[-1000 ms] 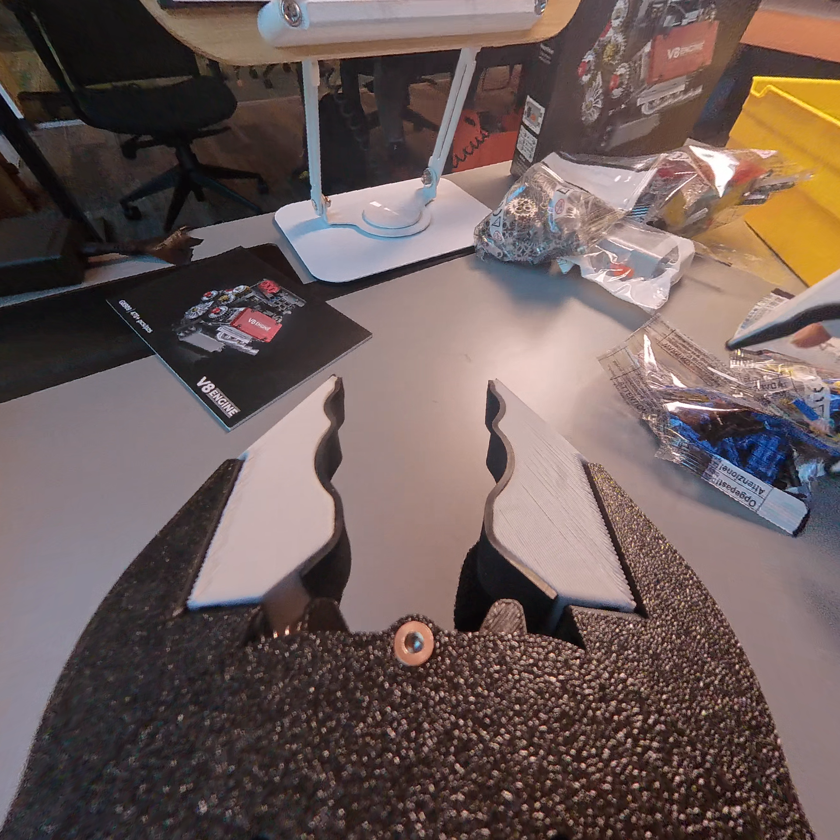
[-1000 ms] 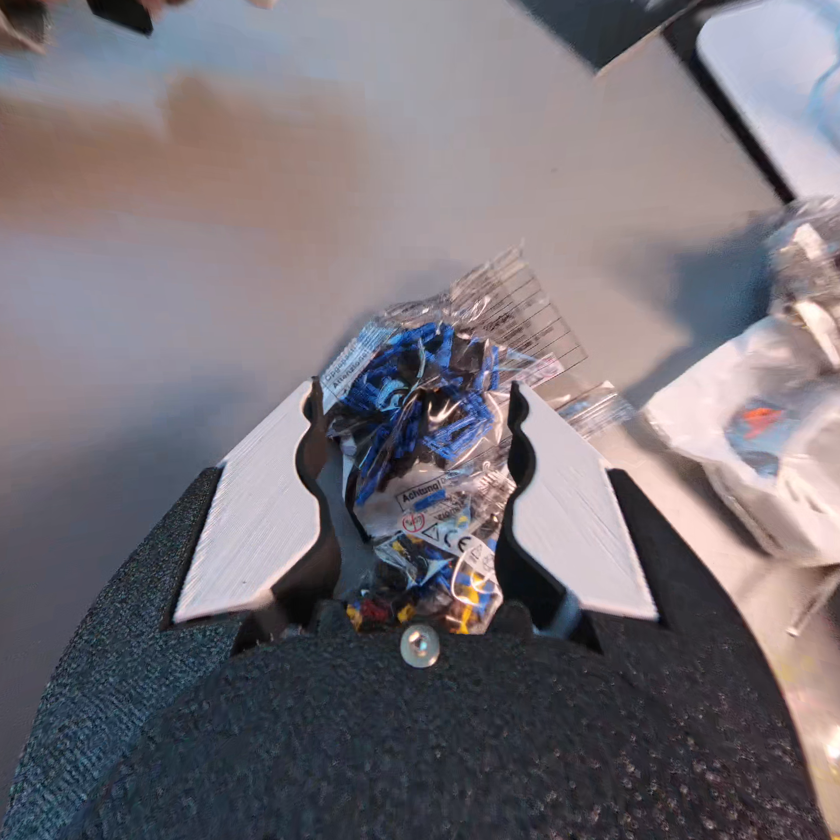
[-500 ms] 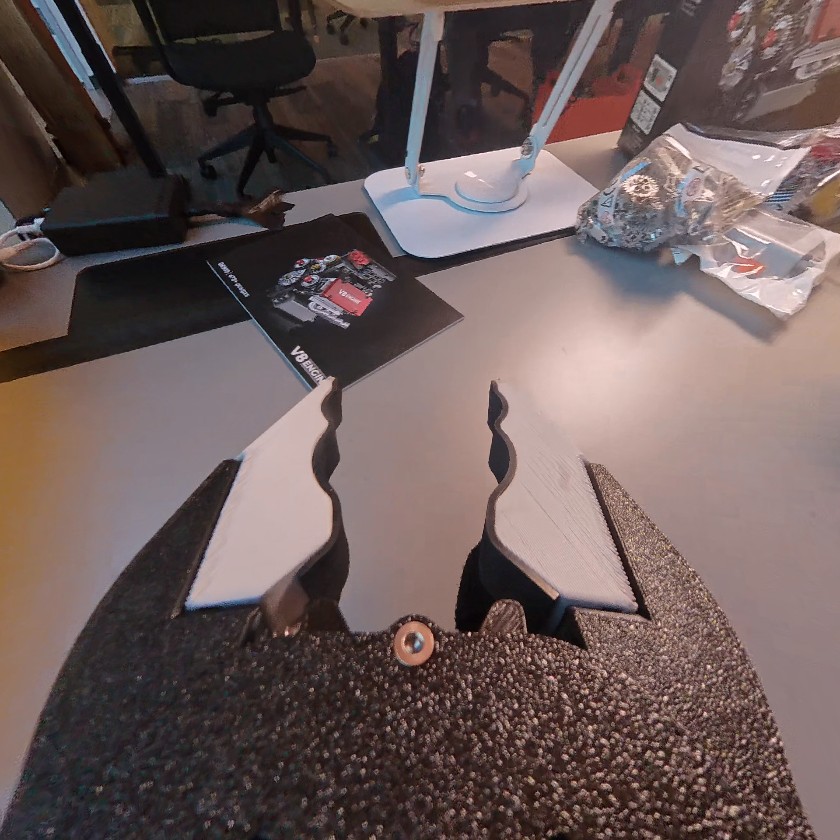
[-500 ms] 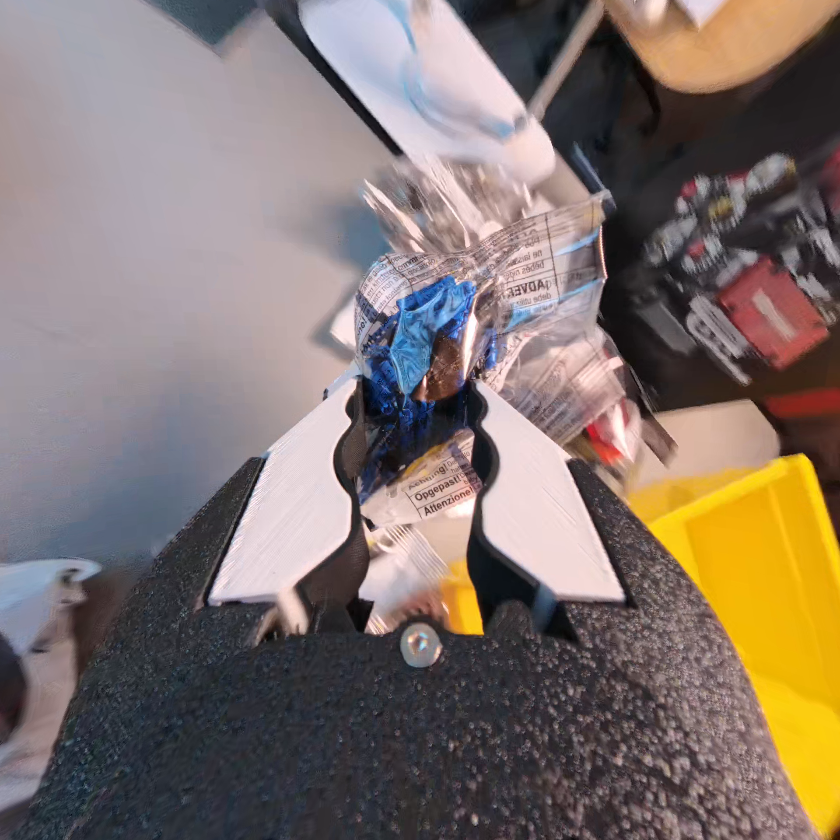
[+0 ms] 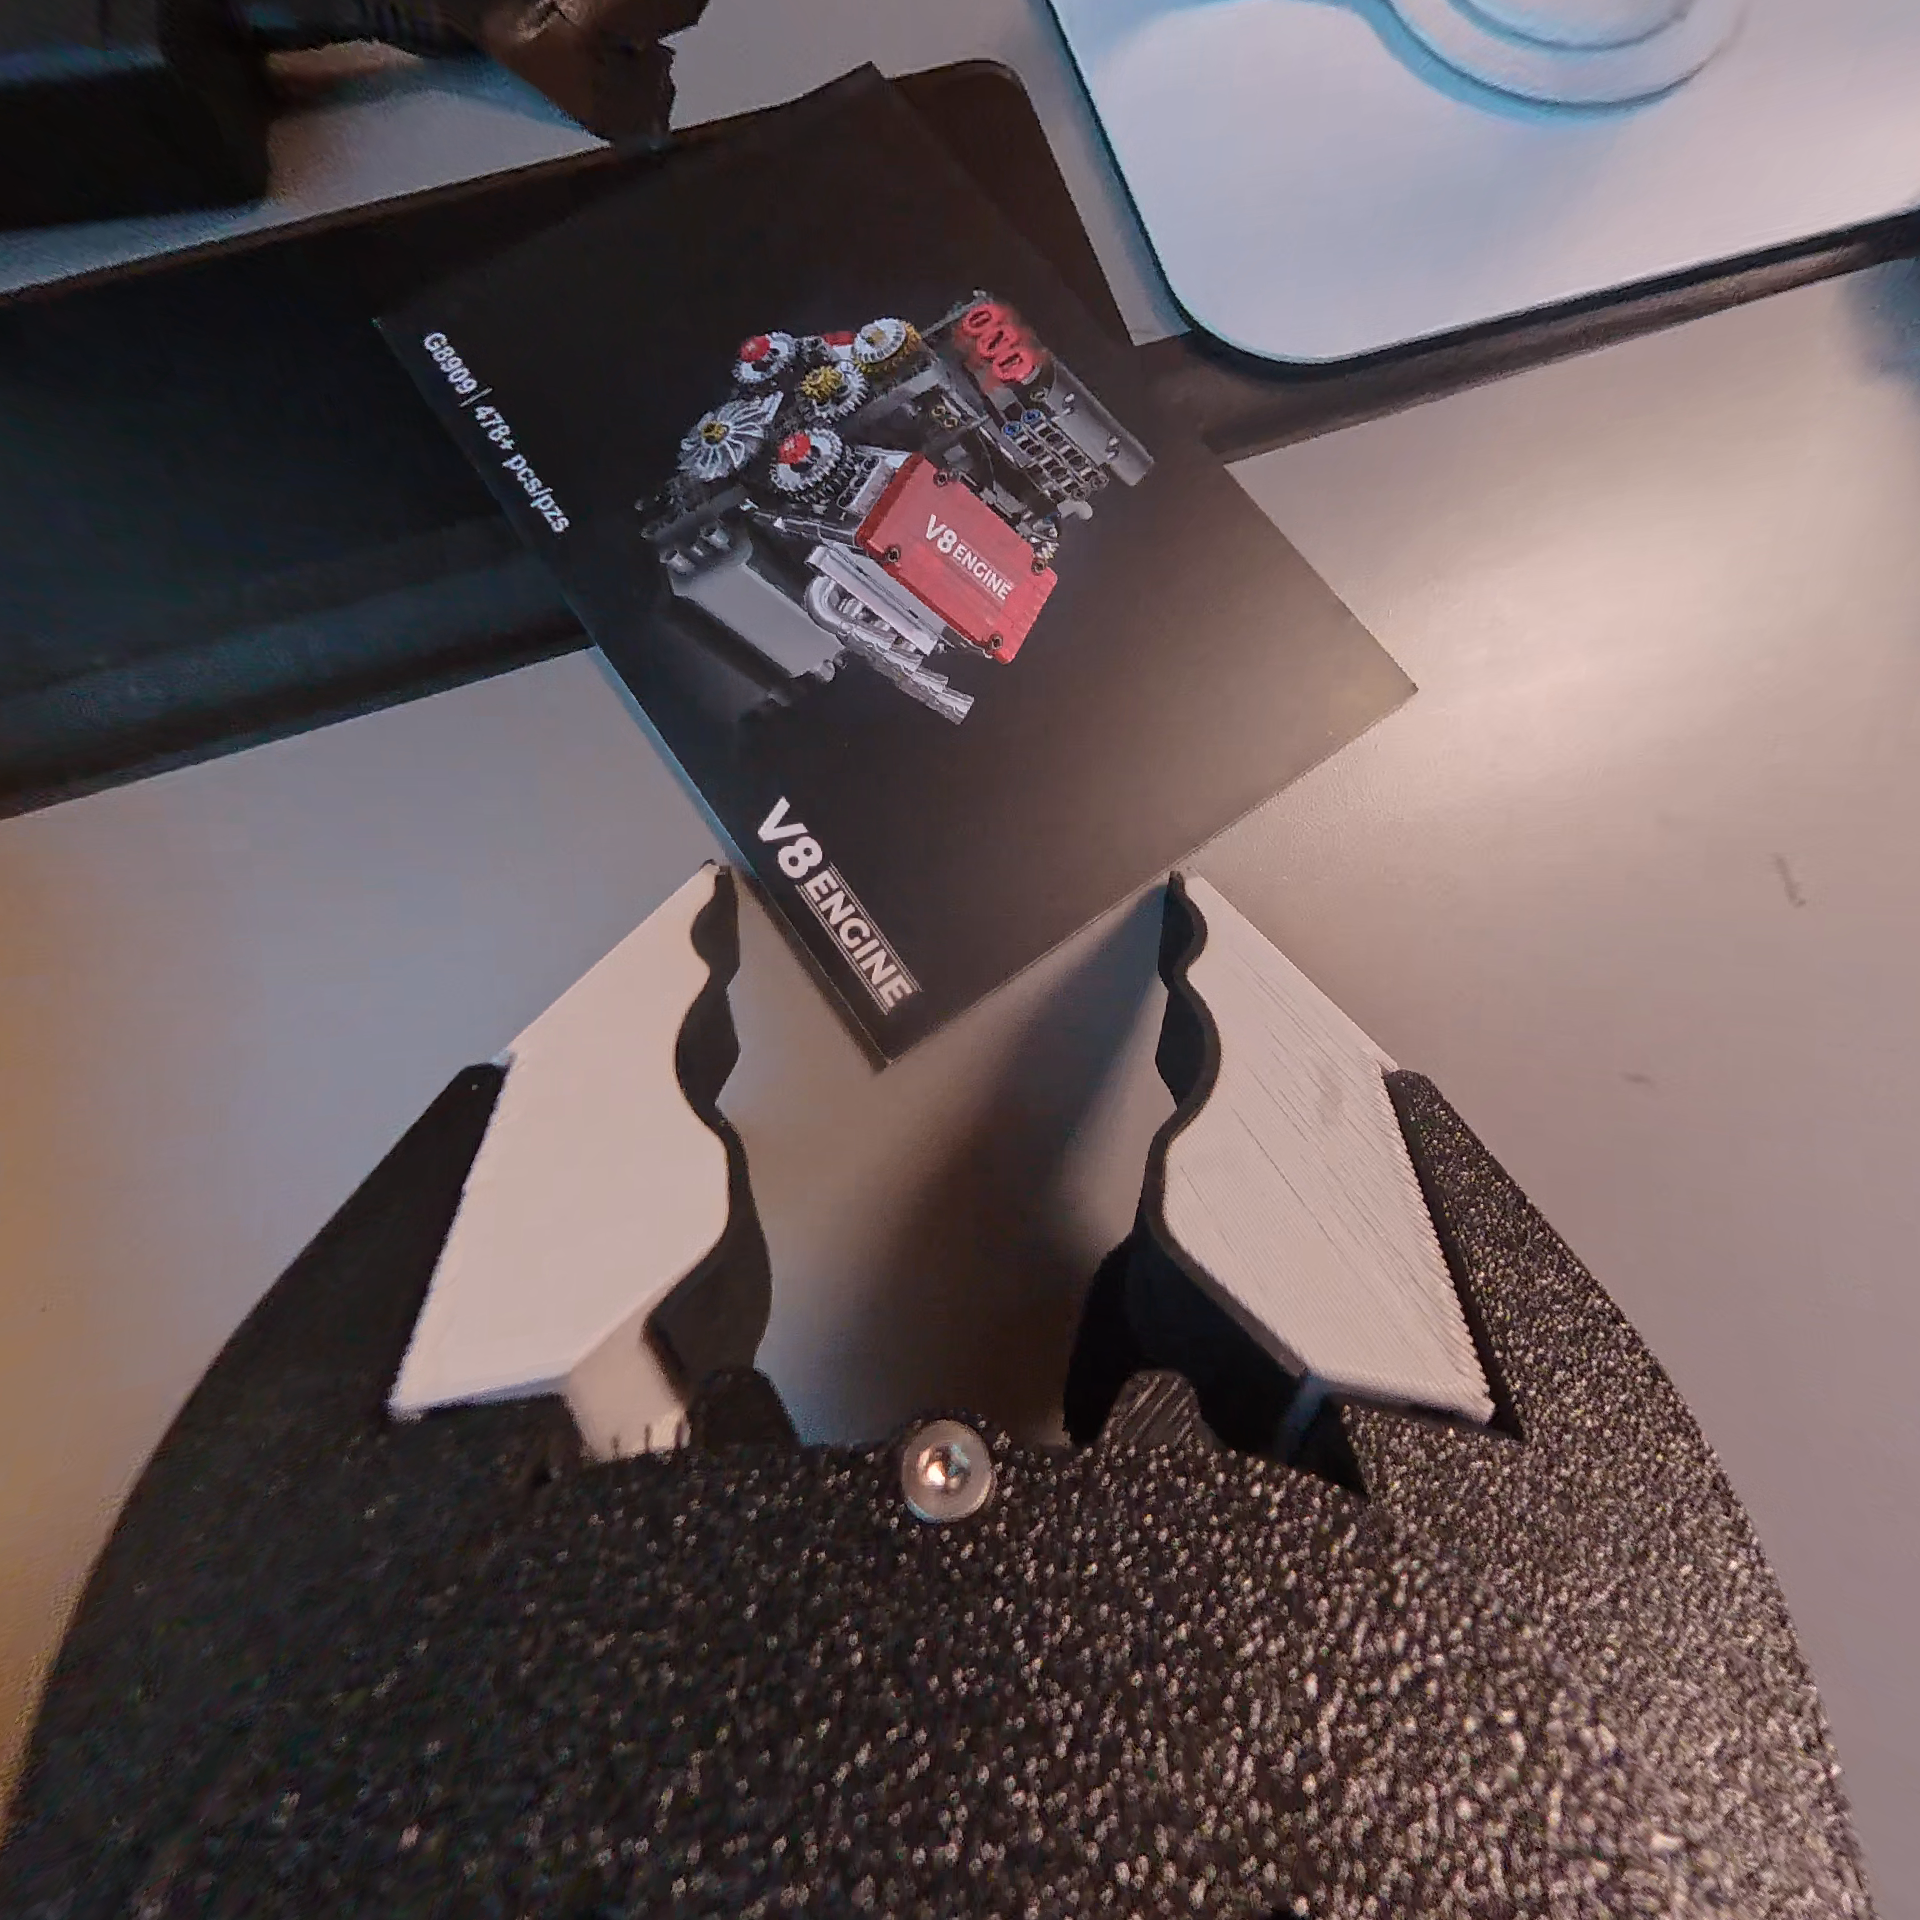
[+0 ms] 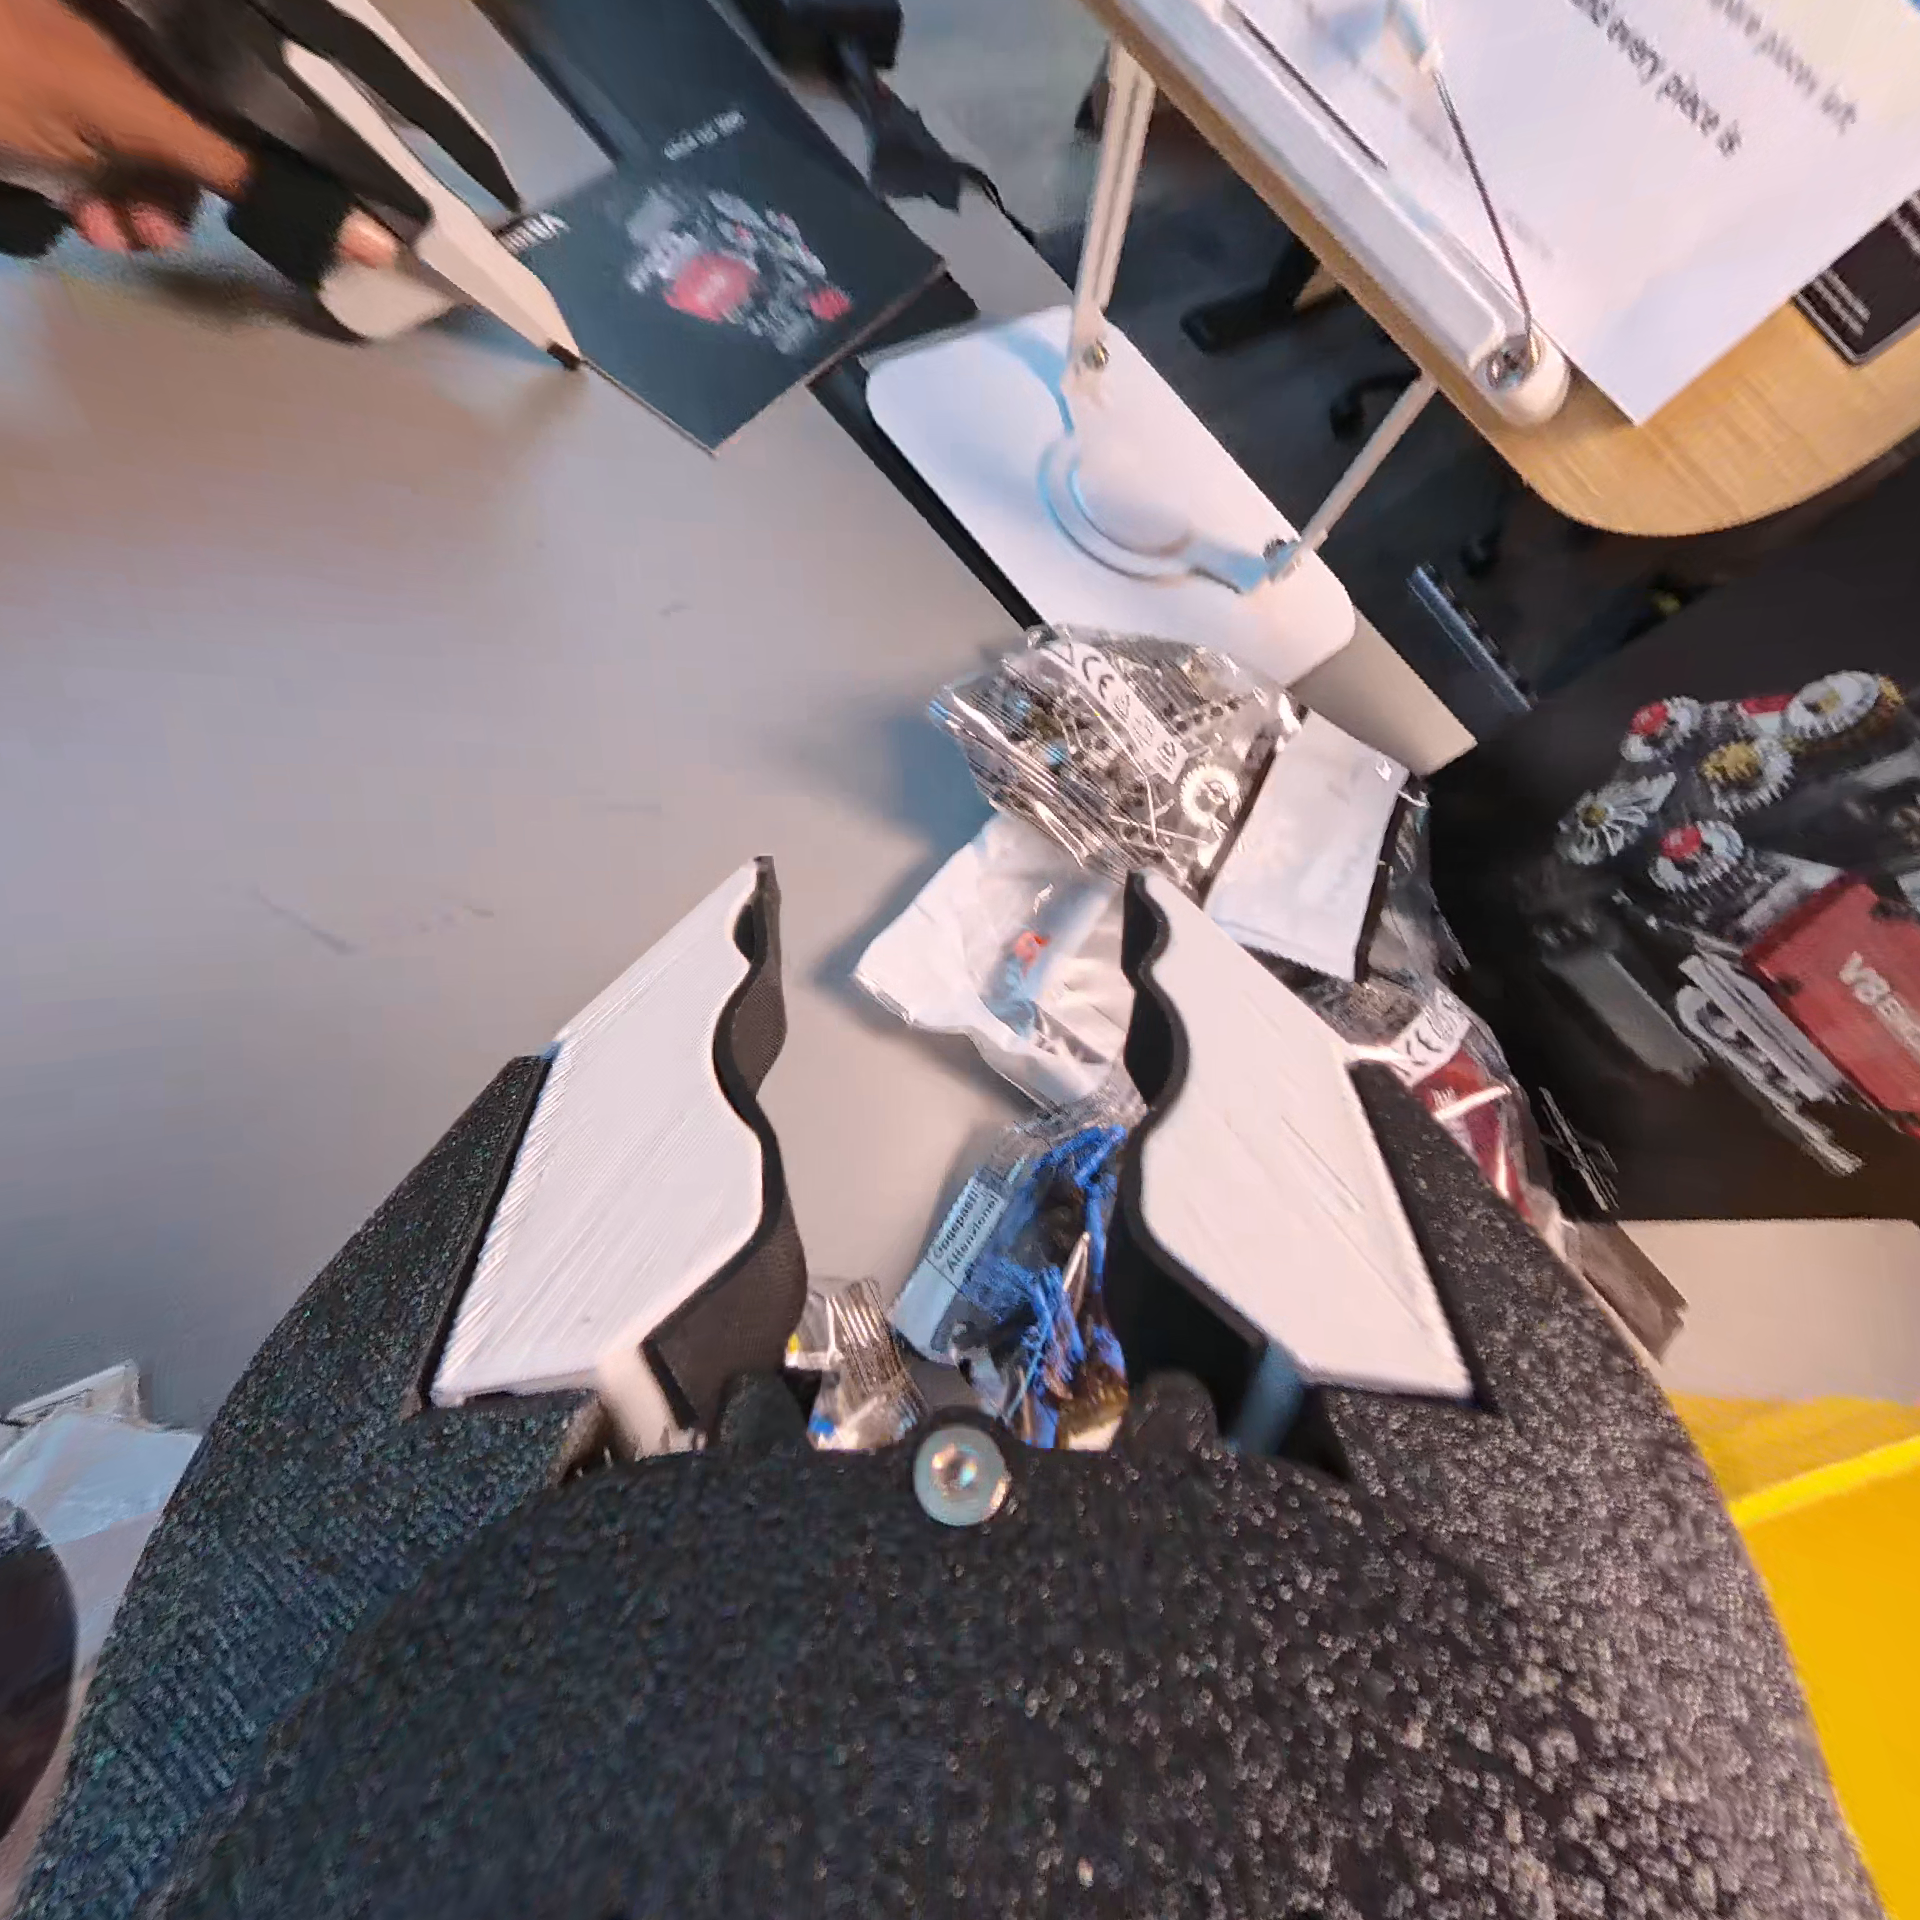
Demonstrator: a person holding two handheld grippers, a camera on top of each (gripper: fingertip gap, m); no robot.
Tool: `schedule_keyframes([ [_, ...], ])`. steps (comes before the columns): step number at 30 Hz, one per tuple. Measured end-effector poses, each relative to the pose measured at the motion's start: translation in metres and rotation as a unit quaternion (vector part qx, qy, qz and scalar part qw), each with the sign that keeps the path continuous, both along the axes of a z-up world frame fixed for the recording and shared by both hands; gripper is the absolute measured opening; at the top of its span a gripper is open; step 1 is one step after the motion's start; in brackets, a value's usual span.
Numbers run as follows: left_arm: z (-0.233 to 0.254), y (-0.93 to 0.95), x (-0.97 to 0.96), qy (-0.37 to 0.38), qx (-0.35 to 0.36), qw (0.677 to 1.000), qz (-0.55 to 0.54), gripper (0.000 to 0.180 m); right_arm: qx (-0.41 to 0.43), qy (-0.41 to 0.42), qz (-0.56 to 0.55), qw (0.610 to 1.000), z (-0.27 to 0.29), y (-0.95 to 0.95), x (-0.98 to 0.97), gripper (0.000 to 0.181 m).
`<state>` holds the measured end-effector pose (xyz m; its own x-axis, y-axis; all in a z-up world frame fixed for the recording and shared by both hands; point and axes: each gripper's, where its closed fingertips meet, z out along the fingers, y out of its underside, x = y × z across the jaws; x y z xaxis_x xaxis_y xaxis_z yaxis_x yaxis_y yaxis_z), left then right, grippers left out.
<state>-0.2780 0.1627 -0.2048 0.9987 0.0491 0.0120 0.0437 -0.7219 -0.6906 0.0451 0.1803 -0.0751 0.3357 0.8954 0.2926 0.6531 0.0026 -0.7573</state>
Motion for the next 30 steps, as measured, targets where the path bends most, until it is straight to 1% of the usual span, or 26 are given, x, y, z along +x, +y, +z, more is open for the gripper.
schedule_keyframes([
  [2, 0.0, -0.004, 0.001, -0.004, -0.01, 1.0, -0.011, 0.074, 0.003, 0.014, 0.019, 1.0, -0.001, -0.006, -0.007, 0.062],
  [4, 0.001, -0.009, -0.003, -0.002, -0.014, 1.0, -0.016, 0.056, 0.008, 0.026, 0.035, 0.999, 0.0, -0.011, -0.014, 0.058],
  [7, 0.003, -0.016, -0.003, 0.001, -0.021, 0.999, -0.032, 0.036, 0.009, 0.049, 0.061, 0.997, 0.004, -0.023, -0.027, 0.052],
  [8, 0.003, -0.018, -0.003, 0.001, -0.022, 0.999, -0.037, 0.027, 0.009, 0.055, 0.07, 0.996, 0.005, -0.028, -0.032, 0.051],
  [10, 0.004, -0.02, -0.002, 0.005, -0.018, 0.999, -0.046, 0.0, 0.017, 0.065, 0.088, 0.994, 0.007, -0.037, -0.039, 0.049],
  [13, 0.003, -0.023, 0.002, 0.007, -0.016, 0.998, -0.066, 0.0, 0.035, 0.063, 0.109, 0.991, 0.007, -0.047, -0.047, 0.048],
  [15, 0.011, -0.022, 0.003, 0.001, 0.003, 0.998, -0.062, 0.0, 0.043, 0.06, 0.12, 0.99, 0.006, -0.053, -0.051, 0.047],
  [17, 0.025, -0.018, -0.003, 0.026, 0.037, 0.997, -0.054, 0.0, 0.046, 0.059, 0.127, 0.989, 0.006, -0.057, -0.054, 0.047],
  [19, 0.036, -0.01, -0.009, 0.072, 0.062, 0.994, -0.057, 0.001, 0.045, 0.057, 0.134, 0.988, 0.005, -0.06, -0.055, 0.047],
  [20, 0.035, -0.006, -0.01, 0.091, 0.059, 0.992, -0.066, 0.015, 0.047, 0.054, 0.136, 0.988, 0.005, -0.061, -0.054, 0.047],
  [21, 0.031, -0.002, -0.009, 0.102, 0.048, 0.99, -0.085, 0.028, 0.052, 0.054, 0.137, 0.988, 0.005, -0.06, -0.054, 0.047],
  [22, 0.026, 0.002, -0.008, 0.11, 0.035, 0.988, -0.105, 0.036, 0.057, 0.053, 0.137, 0.987, 0.006, -0.06, -0.052, 0.046],
  [23, 0.02, 0.005, -0.009, 0.125, 0.016, 0.985, -0.12, 0.037, 0.06, 0.051, 0.139, 0.987, 0.007, -0.059, -0.051, 0.046],
  [25, 0.009, 0.008, -0.005, 0.142, -0.029, 0.975, -0.17, 0.036, 0.067, 0.051, 0.142, 0.986, 0.009, -0.058, -0.047, 0.046],
  [26, 0.009, 0.01, -0.001, 0.135, -0.037, 0.972, -0.19, 0.034, 0.07, 0.051, 0.143, 0.986, 0.01, -0.056, -0.045, 0.045],
  [27, 0.008, 0.012, 0.0, 0.135, -0.053, 0.969, -0.201, 0.04, 0.071, 0.052, 0.142, 0.986, 0.011, -0.054, -0.043, 0.045],
  [28, 0.008, 0.012, 0.001, 0.137, -0.068, 0.964, -0.215, 0.038, 0.071, 0.053, 0.139, 0.986, 0.012, -0.051, -0.041, 0.045],
  [30, 0.005, 0.011, 0.007, 0.133, -0.099, 0.954, -0.249, 0.027, 0.066, 0.055, 0.134, 0.987, 0.012, -0.047, -0.037, 0.045],
])
